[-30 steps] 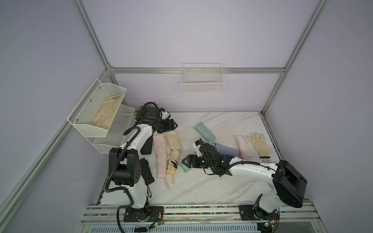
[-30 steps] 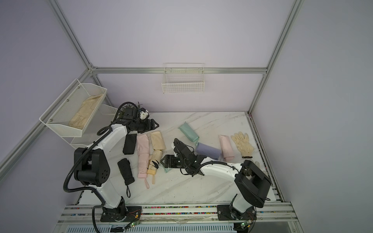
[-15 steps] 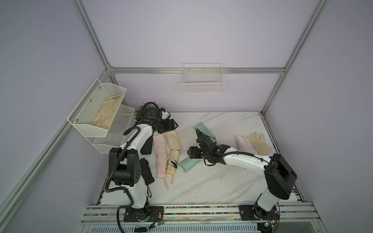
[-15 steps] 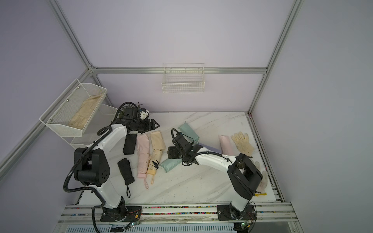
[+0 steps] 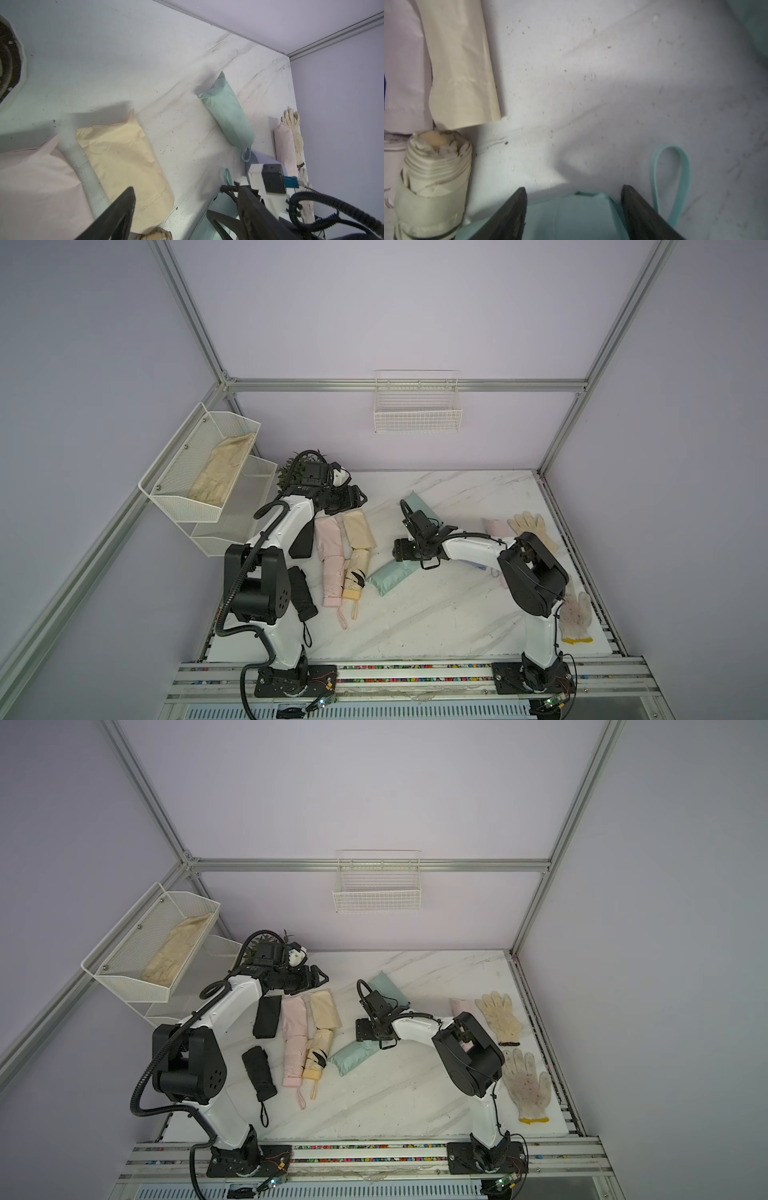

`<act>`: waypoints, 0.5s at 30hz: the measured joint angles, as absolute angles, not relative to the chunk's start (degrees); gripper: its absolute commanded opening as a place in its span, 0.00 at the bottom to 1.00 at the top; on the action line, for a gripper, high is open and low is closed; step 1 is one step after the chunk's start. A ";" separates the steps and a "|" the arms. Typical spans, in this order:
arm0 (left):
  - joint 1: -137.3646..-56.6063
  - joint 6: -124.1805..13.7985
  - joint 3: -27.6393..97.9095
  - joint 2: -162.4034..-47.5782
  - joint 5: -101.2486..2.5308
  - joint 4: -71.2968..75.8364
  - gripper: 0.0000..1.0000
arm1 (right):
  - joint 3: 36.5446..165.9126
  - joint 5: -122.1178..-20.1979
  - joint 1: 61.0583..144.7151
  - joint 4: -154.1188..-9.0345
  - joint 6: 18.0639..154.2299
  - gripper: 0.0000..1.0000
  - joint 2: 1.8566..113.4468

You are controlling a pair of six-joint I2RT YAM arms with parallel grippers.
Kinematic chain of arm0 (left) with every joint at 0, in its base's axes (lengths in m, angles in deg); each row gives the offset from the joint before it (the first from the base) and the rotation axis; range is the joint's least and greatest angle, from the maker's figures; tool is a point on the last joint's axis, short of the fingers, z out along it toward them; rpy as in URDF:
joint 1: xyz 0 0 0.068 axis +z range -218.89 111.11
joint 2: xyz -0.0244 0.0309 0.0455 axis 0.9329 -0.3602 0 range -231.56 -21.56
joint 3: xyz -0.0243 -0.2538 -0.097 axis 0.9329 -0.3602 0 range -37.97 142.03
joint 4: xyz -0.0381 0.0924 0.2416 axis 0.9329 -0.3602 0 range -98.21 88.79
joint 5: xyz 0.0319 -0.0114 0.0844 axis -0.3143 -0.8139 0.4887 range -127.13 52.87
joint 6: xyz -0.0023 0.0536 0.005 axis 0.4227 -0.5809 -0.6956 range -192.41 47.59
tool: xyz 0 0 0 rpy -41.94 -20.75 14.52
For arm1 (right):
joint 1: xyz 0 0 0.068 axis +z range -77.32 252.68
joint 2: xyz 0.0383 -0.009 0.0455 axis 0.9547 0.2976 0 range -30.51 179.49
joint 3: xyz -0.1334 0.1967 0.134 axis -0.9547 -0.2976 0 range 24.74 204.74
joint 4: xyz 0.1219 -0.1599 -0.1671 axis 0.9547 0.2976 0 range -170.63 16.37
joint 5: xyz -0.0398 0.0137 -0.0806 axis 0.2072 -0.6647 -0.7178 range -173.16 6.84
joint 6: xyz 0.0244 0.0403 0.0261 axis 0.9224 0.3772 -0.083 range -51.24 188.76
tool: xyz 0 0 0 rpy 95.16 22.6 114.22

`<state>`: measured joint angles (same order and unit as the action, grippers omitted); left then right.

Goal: Take umbrellas out of sleeves
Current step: Adjust the umbrella at the center of the board.

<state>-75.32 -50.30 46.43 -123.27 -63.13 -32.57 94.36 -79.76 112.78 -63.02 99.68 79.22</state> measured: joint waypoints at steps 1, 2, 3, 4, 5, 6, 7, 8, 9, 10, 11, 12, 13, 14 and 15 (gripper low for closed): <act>-75.32 -50.28 46.43 -123.27 -63.26 -32.57 0.77 | 91.24 -79.12 112.96 -63.09 99.83 0.73 76.31; -75.32 -50.30 46.43 -123.27 -63.37 -32.57 0.77 | 87.70 -78.47 113.35 -62.87 100.25 0.72 72.55; -75.32 -50.30 46.43 -123.27 -63.48 -32.59 0.77 | 85.01 -78.14 113.92 -62.76 100.68 0.72 69.41; -75.32 -50.30 46.43 -123.27 -63.57 -32.59 0.77 | 82.04 -77.62 114.84 -62.63 101.43 0.72 65.69; -75.32 -50.30 46.43 -123.27 -63.67 -32.57 0.77 | 79.15 -77.09 116.04 -62.54 102.26 0.73 61.78; -75.32 -50.28 46.43 -123.27 -63.74 -32.59 0.77 | 76.48 -76.50 117.15 -62.52 103.13 0.72 57.84; -75.32 -50.28 46.43 -123.27 -63.83 -32.59 0.77 | 73.91 -75.82 118.18 -62.56 104.16 0.73 53.82; -75.32 -50.28 46.43 -123.29 -63.92 -32.59 0.77 | 71.39 -74.80 119.12 -62.54 105.25 0.73 49.45; -75.32 -50.28 46.43 -123.32 -63.98 -32.59 0.77 | 69.62 -74.45 119.49 -62.45 106.21 0.73 46.04; -75.32 -50.28 46.43 -123.36 -64.02 -32.57 0.77 | 68.35 -74.60 119.53 -62.06 107.04 0.74 42.83; -75.32 -50.28 46.43 -123.47 -64.05 -32.59 0.76 | 67.76 -75.02 119.32 -61.53 107.46 0.74 40.56; -75.32 -50.28 46.43 -123.64 -64.09 -32.57 0.76 | 67.70 -75.54 119.23 -61.25 107.57 0.74 39.37; -75.32 -50.28 46.43 -123.84 -64.11 -32.59 0.76 | 67.85 -76.24 119.08 -61.25 107.55 0.74 39.07; -75.32 -50.28 46.43 -124.08 -64.13 -32.61 0.76 | 68.35 -76.76 118.97 -61.16 107.48 0.74 39.64; -75.32 -50.28 46.43 -124.26 -64.11 -32.61 0.76 | 69.07 -77.31 118.90 -61.01 107.31 0.74 40.97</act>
